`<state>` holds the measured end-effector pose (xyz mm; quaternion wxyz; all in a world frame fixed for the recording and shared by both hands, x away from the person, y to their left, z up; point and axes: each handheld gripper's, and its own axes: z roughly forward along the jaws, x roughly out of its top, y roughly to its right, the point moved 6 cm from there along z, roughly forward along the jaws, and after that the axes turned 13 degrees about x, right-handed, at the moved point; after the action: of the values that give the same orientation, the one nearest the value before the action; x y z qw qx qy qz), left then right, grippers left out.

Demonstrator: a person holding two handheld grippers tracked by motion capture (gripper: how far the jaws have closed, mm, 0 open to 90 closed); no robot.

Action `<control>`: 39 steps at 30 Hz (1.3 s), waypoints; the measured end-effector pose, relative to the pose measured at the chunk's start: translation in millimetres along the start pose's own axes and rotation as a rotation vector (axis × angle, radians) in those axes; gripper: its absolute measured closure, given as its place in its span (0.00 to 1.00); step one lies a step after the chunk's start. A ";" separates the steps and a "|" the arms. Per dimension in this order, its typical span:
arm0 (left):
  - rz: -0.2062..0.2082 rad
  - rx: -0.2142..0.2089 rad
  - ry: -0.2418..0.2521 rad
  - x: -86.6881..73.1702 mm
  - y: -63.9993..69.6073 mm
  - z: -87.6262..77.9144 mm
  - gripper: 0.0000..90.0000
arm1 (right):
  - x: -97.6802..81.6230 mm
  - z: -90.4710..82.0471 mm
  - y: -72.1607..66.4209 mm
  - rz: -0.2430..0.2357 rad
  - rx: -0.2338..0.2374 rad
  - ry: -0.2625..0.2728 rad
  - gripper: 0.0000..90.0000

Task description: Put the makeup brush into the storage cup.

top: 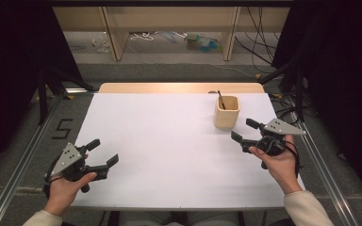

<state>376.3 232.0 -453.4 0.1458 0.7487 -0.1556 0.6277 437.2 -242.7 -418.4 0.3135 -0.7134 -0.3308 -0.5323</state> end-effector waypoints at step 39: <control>0.024 -0.037 -0.011 0.6 14.0 19.2 0.09 | -27.6 -16.4 -33.9 -0.015 0.062 -0.036 0.23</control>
<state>387.8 211.3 -455.7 0.1514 0.7472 -0.1770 0.6224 395.0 -239.8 -438.0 0.3252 -0.7105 -0.3581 -0.5111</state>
